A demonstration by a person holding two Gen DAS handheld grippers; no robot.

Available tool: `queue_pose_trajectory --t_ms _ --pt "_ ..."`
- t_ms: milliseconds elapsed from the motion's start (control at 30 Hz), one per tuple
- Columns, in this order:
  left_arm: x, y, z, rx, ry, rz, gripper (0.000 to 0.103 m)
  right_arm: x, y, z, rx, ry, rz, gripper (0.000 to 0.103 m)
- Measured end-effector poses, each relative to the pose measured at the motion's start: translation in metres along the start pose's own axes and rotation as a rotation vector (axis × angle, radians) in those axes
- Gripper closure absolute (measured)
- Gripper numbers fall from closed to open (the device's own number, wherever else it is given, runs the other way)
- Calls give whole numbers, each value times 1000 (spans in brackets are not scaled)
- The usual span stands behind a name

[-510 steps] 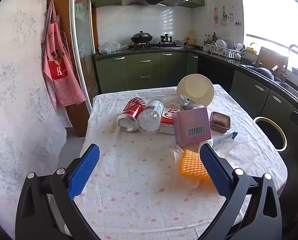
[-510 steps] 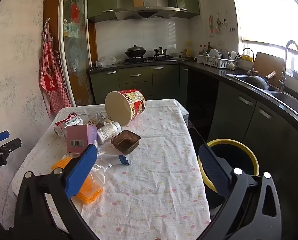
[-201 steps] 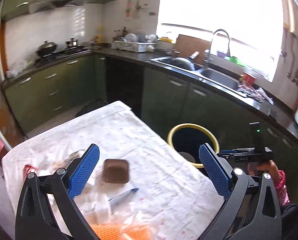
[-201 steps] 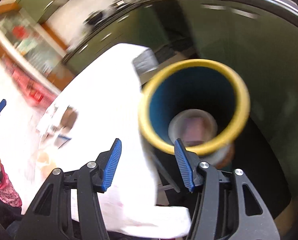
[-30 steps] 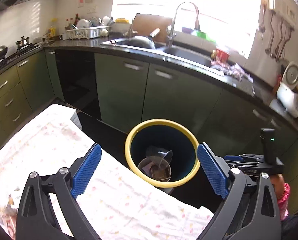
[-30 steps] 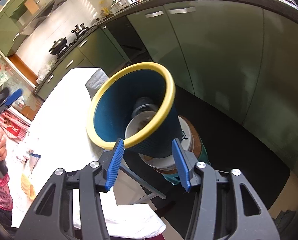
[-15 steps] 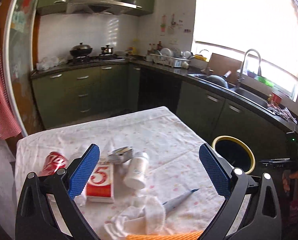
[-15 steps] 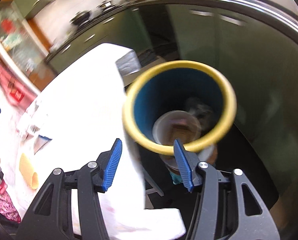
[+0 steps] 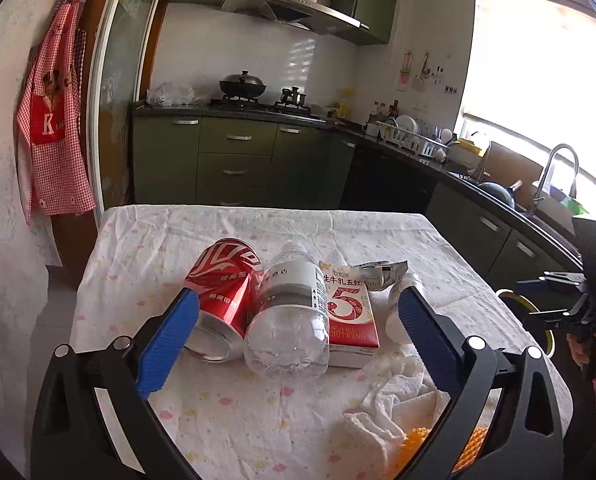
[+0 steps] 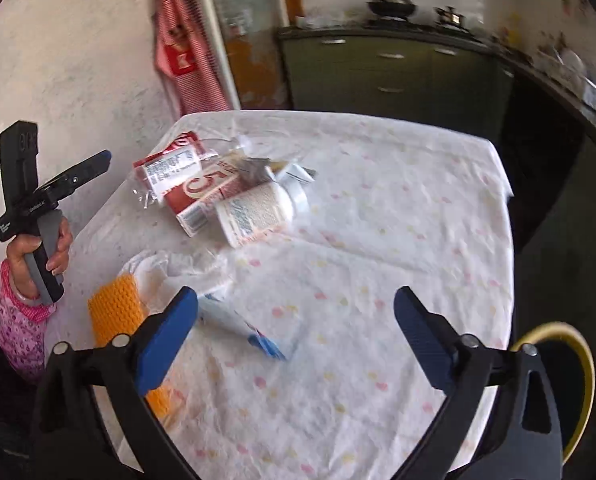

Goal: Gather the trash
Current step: 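Grasp the white pill bottle with the right gripper and lift it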

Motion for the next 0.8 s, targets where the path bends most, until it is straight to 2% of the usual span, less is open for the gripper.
queue_pose_trajectory --t_ms 100,233,400,800 --pt "0 0 -2 -10 16 -1 5 20 -17 30 80 -44 -121 7" --pt "1 -2 -3 -9 25 -10 5 31 -23 69 99 -120 -211 7" --pt "-1 -7 -1 -11 11 -40 5 43 -18 100 106 -163 -244 7" --pt "-6 -1 3 -25 -6 -30 5 53 -25 128 122 -203 -310 7"
Point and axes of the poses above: each gripper's, at about its wrist camera, not at the fingertips, and z roughly the way its jaws point, y to its right, x to its top, the point moved 8 cm from there along z, roughly the way its jaws point, and after that the axes turned 8 degrees about -z, right-handed, at the moved point
